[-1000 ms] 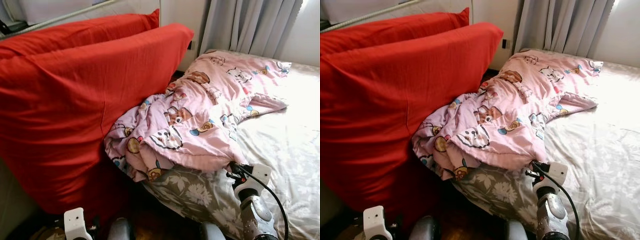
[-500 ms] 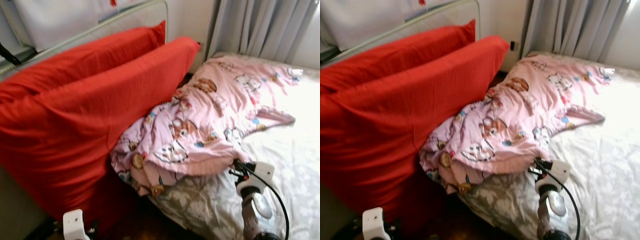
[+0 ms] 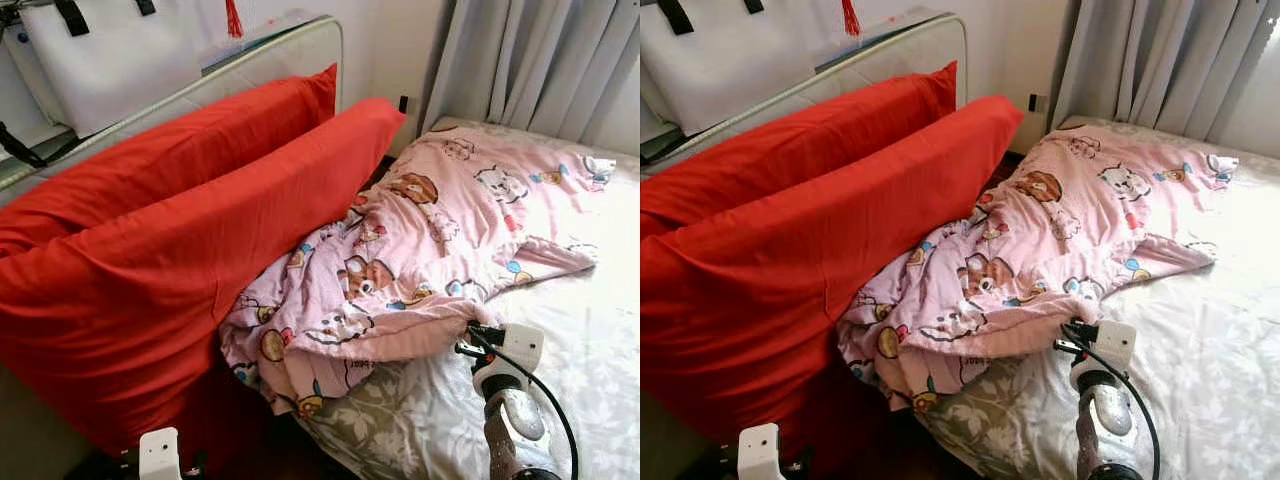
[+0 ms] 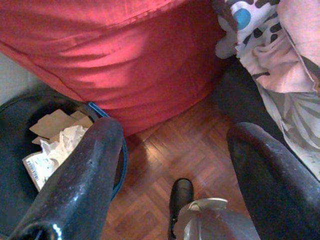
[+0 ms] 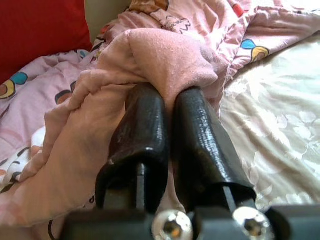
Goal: Clean up the room
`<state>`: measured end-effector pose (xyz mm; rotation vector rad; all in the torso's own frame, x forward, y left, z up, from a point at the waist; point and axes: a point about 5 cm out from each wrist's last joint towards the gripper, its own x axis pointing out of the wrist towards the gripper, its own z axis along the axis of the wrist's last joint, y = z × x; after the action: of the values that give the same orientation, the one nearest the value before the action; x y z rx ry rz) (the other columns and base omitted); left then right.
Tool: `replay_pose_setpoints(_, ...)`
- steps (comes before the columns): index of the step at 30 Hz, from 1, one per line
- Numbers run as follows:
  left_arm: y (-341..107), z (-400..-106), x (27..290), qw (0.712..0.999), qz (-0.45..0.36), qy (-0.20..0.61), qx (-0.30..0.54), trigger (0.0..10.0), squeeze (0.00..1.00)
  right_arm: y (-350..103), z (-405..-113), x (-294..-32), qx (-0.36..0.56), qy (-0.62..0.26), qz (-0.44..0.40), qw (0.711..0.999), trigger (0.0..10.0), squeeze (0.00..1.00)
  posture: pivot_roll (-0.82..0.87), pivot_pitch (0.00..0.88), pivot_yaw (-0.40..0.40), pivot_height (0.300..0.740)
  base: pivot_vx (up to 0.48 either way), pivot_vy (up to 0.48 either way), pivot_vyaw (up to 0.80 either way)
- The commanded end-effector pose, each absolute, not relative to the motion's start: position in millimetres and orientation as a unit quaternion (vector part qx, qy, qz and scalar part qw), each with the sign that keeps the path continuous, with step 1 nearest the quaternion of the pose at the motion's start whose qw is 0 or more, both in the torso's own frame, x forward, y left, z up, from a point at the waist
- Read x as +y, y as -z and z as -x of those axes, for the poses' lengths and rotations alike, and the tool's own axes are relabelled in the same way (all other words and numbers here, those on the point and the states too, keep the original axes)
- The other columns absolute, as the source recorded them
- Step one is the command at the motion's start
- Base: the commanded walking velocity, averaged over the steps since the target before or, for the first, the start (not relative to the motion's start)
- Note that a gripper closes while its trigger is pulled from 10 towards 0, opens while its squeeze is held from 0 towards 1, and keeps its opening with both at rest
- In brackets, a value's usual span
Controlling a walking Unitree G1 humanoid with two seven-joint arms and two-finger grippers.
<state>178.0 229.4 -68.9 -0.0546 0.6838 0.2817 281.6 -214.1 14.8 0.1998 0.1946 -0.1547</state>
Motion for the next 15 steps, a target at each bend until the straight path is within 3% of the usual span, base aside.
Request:
replay_pose_setpoints(1,71.5,-173.8,230.5,0.928,0.028,-0.137,0.344,10.0,0.00,-16.6,-281.5,-214.8,0.090,0.078,-0.095,0.988,10.0,0.00,-0.06,0.000,0.011,0.740,0.000,0.000,0.00)
replay_pose_setpoints(15,72.5,-173.1,229.8,0.927,0.032,-0.136,0.348,10.0,0.00,-14.5,-276.0,-221.9,0.091,0.111,-0.062,0.988,10.0,0.00,-0.06,0.000,0.018,0.740,0.000,0.000,0.00)
